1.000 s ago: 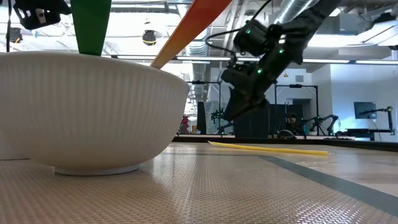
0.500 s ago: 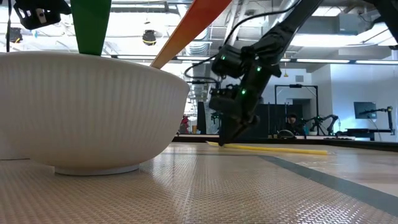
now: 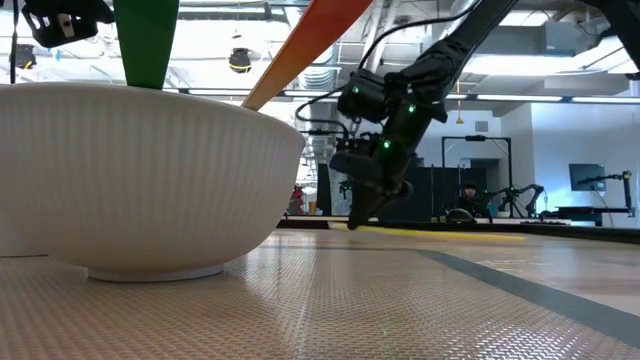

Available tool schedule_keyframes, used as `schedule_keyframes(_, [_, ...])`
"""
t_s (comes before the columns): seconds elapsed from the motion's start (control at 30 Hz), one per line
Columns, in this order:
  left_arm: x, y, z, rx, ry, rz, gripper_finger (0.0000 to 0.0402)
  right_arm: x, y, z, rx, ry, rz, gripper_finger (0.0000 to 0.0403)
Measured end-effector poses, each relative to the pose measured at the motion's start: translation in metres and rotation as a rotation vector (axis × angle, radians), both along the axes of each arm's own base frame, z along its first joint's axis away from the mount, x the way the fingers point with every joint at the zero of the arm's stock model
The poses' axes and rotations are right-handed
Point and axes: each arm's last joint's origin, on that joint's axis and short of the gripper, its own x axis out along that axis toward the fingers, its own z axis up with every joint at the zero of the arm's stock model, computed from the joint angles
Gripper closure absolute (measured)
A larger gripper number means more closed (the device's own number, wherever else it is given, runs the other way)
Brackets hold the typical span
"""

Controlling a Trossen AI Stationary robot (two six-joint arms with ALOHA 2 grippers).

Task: Pick & Place Utensil
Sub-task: Put the yellow straw into the white cup

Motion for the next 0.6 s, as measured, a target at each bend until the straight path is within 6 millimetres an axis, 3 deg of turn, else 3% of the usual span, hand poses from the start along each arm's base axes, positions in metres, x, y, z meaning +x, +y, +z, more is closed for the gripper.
schedule_keyframes(0.13, [0.0, 0.0, 0.0, 0.001, 0.0, 0.001, 0.0274, 0.003, 0.007, 0.016, -0.018, -0.066, 0.019, 0.0393])
schedule_keyframes(0.3, [0.0, 0.001, 0.0, 0.058, -0.016, -0.011, 0.0274, 0.007, 0.026, 0.058, -0.076, -0.242, 0.092, 0.0398])
schedule_keyframes(0.6, [0.001, 0.003, 0.002, 0.147, -0.061, 0.023, 0.0285, 0.014, 0.097, 0.142, -0.264, -0.727, 0.363, 0.04])
